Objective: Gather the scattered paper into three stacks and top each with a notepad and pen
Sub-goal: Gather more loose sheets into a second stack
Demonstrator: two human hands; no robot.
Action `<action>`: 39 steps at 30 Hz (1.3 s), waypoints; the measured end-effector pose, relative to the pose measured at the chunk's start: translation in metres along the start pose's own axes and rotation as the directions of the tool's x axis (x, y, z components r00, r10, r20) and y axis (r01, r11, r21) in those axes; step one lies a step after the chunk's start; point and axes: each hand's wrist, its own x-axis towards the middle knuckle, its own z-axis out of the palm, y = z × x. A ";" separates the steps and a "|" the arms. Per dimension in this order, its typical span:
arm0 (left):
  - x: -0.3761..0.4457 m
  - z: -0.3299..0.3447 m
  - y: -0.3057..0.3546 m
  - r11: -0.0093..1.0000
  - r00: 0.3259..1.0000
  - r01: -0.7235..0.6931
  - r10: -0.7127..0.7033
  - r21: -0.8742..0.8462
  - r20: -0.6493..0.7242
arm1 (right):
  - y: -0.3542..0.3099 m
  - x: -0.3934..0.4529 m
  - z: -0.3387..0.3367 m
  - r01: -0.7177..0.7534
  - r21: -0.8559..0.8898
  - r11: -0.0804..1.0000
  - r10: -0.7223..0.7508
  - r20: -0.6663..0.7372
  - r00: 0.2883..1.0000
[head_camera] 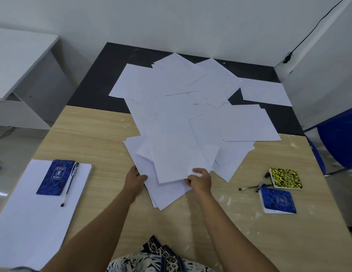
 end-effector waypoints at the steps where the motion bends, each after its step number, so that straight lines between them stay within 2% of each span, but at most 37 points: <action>1: -0.001 0.001 0.000 1.000 1.000 -0.001 0.001 0.005 -0.007 | 0.005 -0.001 0.000 0.022 -0.089 0.996 -0.020 0.031 0.999; 4: -0.001 0.002 0.000 0.999 0.999 0.022 -0.023 -0.040 -0.032 | 0.018 -0.004 -0.001 0.096 -0.281 0.955 -0.068 0.107 0.992; 8: -0.004 0.001 0.000 0.998 0.999 -0.031 0.030 -0.046 -0.030 | 0.026 -0.006 -0.007 0.152 -0.323 0.934 -0.121 0.113 0.986; 14: -0.004 0.002 -0.001 0.999 0.999 -0.026 0.025 -0.030 -0.047 | 0.024 -0.001 -0.015 0.150 -0.205 0.967 -0.177 -0.117 0.977; 18: -0.004 0.000 -0.001 1.000 0.999 -0.011 0.010 -0.016 -0.041 | 0.022 0.006 -0.021 0.066 -0.232 0.971 -0.098 -0.132 0.986; 21: -0.003 0.000 -0.001 0.999 0.999 -0.007 0.005 -0.048 -0.037 | 0.022 0.010 -0.021 0.018 -0.319 0.948 -0.061 -0.123 0.991; 26: -0.006 0.002 0.000 0.996 0.999 -0.016 0.012 -0.088 -0.052 | 0.027 0.014 -0.020 -0.019 -0.537 0.843 0.020 -0.004 1.000; 29: -0.007 0.002 -0.001 0.998 0.998 -0.032 0.029 -0.060 -0.049 | 0.028 0.009 -0.015 -0.068 -0.624 0.778 0.074 -0.016 0.997; 32: -0.007 0.001 -0.001 0.999 0.998 -0.033 0.031 -0.034 -0.051 | 0.025 0.007 -0.011 -0.087 -0.605 0.792 0.006 -0.135 0.991; 34: -0.007 0.001 -0.001 0.999 0.999 -0.033 0.032 -0.027 -0.043 | 0.021 0.008 -0.011 -0.042 -0.596 0.802 -0.075 -0.170 0.983; 37: -0.005 0.000 -0.002 0.999 0.999 -0.026 0.025 -0.026 -0.032 | 0.017 0.016 -0.010 0.081 -0.649 0.756 -0.190 -0.098 0.977; 39: -0.005 -0.001 -0.002 1.000 0.999 -0.020 0.019 -0.024 -0.033 | 0.016 0.019 -0.008 0.111 -0.702 0.703 -0.187 -0.033 0.982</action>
